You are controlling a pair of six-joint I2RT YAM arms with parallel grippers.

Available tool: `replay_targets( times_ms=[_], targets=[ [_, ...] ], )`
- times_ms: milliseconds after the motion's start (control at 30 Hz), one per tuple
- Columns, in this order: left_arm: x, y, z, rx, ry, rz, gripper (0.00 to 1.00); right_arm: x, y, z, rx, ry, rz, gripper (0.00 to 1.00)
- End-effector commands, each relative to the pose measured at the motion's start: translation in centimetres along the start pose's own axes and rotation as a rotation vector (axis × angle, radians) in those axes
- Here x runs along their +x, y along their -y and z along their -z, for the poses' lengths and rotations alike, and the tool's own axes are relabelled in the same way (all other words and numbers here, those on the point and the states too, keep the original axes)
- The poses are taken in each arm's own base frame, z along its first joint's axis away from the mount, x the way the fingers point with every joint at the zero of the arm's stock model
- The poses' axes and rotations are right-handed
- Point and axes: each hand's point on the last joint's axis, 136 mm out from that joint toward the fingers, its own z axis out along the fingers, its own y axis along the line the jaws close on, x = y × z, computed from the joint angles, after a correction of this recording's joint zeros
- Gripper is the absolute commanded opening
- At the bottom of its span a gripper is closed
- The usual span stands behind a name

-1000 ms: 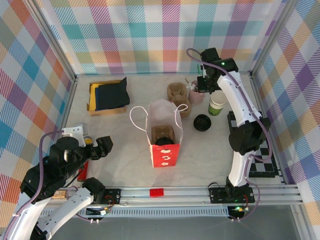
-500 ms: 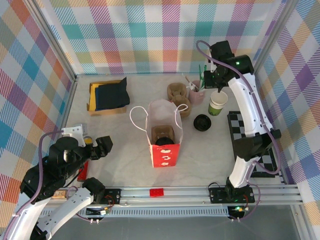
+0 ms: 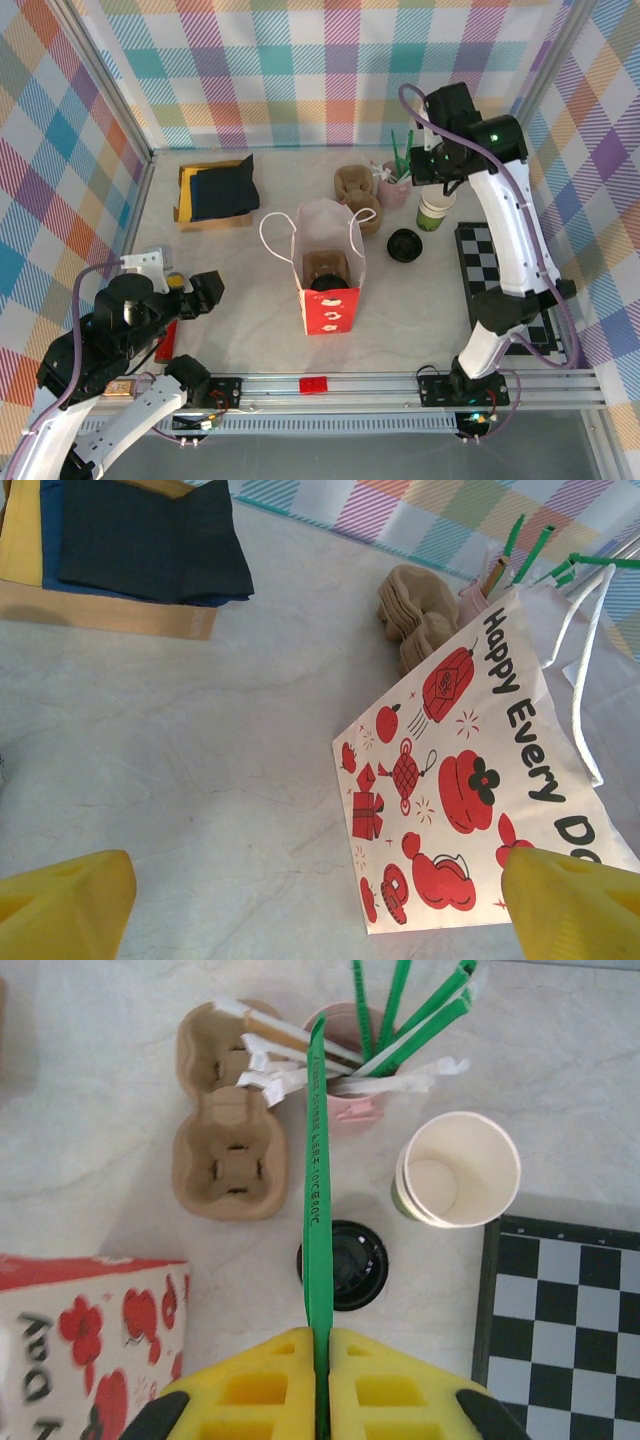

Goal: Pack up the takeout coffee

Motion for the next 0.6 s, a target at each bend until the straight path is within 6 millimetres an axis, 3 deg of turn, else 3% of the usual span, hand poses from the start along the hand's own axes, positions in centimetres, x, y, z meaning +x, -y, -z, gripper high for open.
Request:
replay_targets(
  times_ms=[0,200,567],
  targets=[
    [0.0,0.1,-0.3,0.000,-0.006,0.004,0.94,1.6,-0.9,3.5,-0.079,0.014,0.015,0.10],
    [-0.1,0.5,-0.8,0.007,-0.012,0.003,0.93,2.7,-3.7,6.7,-0.255,0.036,0.024,0.10],
    [0.2,0.6,-1.5,0.005,-0.022,-0.002,0.93,3.9,-6.8,11.1,-0.389,0.079,0.066,0.08]
  ],
)
